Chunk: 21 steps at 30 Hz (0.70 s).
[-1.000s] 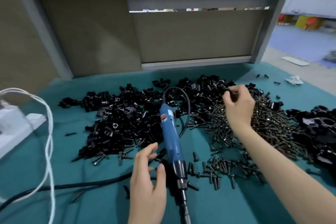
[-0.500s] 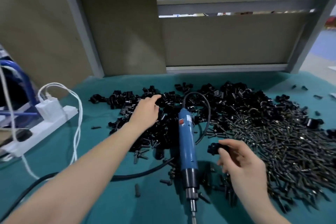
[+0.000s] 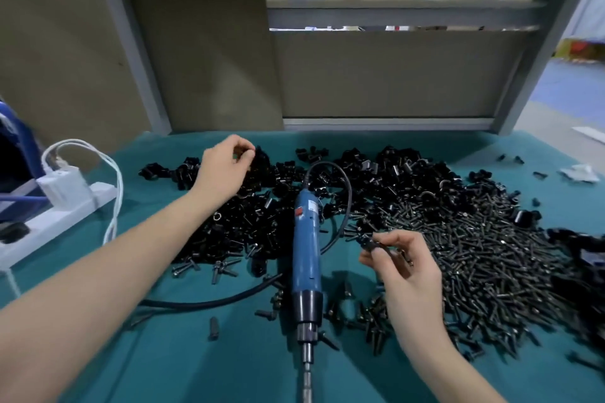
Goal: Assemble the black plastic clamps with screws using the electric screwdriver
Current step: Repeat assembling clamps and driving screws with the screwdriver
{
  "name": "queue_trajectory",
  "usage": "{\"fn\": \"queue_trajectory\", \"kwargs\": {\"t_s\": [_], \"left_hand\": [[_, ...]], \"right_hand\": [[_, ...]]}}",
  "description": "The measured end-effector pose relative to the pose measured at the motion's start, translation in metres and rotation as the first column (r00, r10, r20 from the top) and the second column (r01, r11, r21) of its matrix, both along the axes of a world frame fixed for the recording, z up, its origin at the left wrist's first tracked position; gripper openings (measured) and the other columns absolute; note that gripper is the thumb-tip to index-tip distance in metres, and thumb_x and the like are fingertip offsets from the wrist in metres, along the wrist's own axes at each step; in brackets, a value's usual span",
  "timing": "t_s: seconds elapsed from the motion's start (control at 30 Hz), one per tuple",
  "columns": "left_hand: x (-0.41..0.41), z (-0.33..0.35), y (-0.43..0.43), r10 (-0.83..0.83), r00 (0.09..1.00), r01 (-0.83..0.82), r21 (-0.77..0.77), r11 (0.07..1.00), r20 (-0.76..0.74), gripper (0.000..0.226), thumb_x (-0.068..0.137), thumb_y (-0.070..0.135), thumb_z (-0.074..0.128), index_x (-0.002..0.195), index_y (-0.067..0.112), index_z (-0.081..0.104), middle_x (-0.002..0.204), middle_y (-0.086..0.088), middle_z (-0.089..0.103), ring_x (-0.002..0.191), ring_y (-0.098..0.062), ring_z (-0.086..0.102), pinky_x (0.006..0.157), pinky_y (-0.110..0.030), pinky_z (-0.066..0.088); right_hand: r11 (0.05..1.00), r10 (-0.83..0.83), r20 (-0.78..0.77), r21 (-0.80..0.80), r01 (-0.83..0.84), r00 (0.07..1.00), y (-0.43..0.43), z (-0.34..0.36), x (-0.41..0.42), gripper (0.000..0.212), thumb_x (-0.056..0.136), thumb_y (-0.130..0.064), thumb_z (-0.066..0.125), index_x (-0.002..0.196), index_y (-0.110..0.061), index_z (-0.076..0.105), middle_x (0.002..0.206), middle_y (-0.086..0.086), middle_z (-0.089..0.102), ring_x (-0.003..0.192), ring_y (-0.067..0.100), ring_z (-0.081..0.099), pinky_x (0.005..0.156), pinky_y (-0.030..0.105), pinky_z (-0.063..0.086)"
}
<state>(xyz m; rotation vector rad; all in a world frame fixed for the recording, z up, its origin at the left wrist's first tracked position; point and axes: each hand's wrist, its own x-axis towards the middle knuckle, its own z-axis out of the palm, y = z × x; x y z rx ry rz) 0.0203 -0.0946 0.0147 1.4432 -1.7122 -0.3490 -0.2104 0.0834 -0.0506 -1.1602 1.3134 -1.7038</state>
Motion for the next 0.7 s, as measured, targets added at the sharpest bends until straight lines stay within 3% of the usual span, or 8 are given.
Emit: {"fn": "queue_trajectory", "kwargs": {"t_s": [0.07, 0.13, 0.2, 0.3, 0.4, 0.5, 0.57, 0.7], "left_hand": [[-0.011, 0.005, 0.037, -0.047, 0.88, 0.109, 0.105, 0.988, -0.473, 0.02, 0.101, 0.006, 0.047, 0.093, 0.015, 0.063, 0.093, -0.007, 0.068, 0.062, -0.01, 0.067, 0.059, -0.017, 0.053], [-0.022, 0.003, 0.08, -0.063, 0.611, 0.329, 0.181, 0.927, -0.789, 0.029, 0.1, 0.001, 0.044, 0.093, 0.014, 0.069, 0.092, -0.011, 0.073, 0.067, -0.016, 0.071, 0.058, -0.02, 0.056], [-0.035, -0.006, 0.119, -0.034, 0.412, 0.51, 0.199, 0.837, -0.91, 0.027, 0.092, 0.001, 0.049, 0.092, 0.01, 0.075, 0.092, -0.015, 0.075, 0.071, -0.021, 0.072, 0.059, -0.024, 0.057], [-0.054, -0.028, 0.16, 0.054, 0.252, 0.636, 0.208, 0.743, -0.966, 0.029, 0.089, 0.005, 0.048, 0.087, 0.009, 0.076, 0.094, -0.018, 0.072, 0.073, -0.024, 0.071, 0.059, -0.028, 0.058], [-0.062, -0.044, 0.177, 0.137, 0.21, 0.651, 0.243, 0.719, -0.968, 0.034, 0.097, -0.002, 0.039, 0.09, 0.005, 0.072, 0.095, -0.015, 0.073, 0.069, -0.023, 0.07, 0.055, -0.028, 0.057], [-0.058, -0.041, 0.177, 0.088, 0.168, 0.695, 0.181, 0.696, -0.982, 0.03, 0.088, 0.014, 0.048, 0.1, 0.004, 0.075, 0.105, -0.015, 0.072, 0.068, -0.019, 0.065, 0.054, -0.024, 0.053], [-0.055, -0.039, 0.178, 0.033, 0.193, 0.697, 0.161, 0.698, -0.981, 0.036, 0.08, 0.021, 0.058, 0.11, 0.008, 0.072, 0.107, -0.012, 0.072, 0.067, -0.015, 0.063, 0.053, -0.02, 0.05], [-0.055, -0.046, 0.182, 0.012, 0.239, 0.664, 0.172, 0.727, -0.971, 0.044, 0.077, 0.016, 0.06, 0.119, 0.005, 0.059, 0.089, -0.01, 0.071, 0.063, -0.014, 0.065, 0.053, -0.019, 0.052]], "right_hand": [[0.999, 0.033, 0.061, -0.005, -0.033, 0.998, 0.001, 0.001, 0.001, 0.023, 0.094, 0.001, 0.053, 0.089, -0.022, 0.058, 0.091, -0.005, 0.069, 0.085, 0.017, 0.071, 0.078, 0.019, 0.055], [0.997, 0.072, 0.123, -0.005, -0.072, 0.99, 0.002, 0.003, 0.003, 0.023, 0.096, 0.001, 0.049, 0.089, -0.019, 0.054, 0.087, 0.005, 0.068, 0.083, 0.022, 0.071, 0.077, 0.025, 0.057], [0.995, 0.096, 0.149, -0.006, -0.097, 0.984, 0.006, 0.005, 0.007, 0.023, 0.096, 0.002, 0.049, 0.086, -0.019, 0.053, 0.083, 0.01, 0.067, 0.079, 0.026, 0.07, 0.071, 0.025, 0.057], [0.992, 0.123, 0.087, -0.01, -0.123, 0.989, 0.014, 0.007, 0.013, 0.028, 0.091, 0.004, 0.056, 0.079, -0.022, 0.055, 0.078, 0.002, 0.066, 0.072, 0.022, 0.068, 0.068, 0.025, 0.055], [0.986, 0.162, 0.017, -0.025, -0.162, 0.987, 0.023, 0.006, 0.021, 0.024, 0.087, 0.002, 0.064, 0.08, -0.019, 0.054, 0.076, -0.004, 0.063, 0.067, 0.013, 0.065, 0.067, 0.021, 0.052], [0.982, 0.187, 0.009, -0.023, -0.187, 0.982, 0.026, 0.006, 0.025, 0.021, 0.083, -0.002, 0.07, 0.081, -0.016, 0.055, 0.079, -0.006, 0.063, 0.071, 0.008, 0.063, 0.07, 0.023, 0.052], [0.978, 0.209, 0.0, -0.022, -0.209, 0.978, 0.027, 0.007, 0.026, 0.023, 0.081, -0.006, 0.073, 0.079, -0.023, 0.058, 0.083, -0.007, 0.065, 0.08, 0.01, 0.064, 0.078, 0.026, 0.053], [0.962, 0.254, -0.075, -0.083, -0.26, 0.964, 0.031, 0.011, 0.028, 0.026, 0.079, -0.01, 0.076, 0.086, -0.032, 0.062, 0.097, -0.005, 0.069, 0.093, 0.018, 0.068, 0.084, 0.023, 0.051]]}}
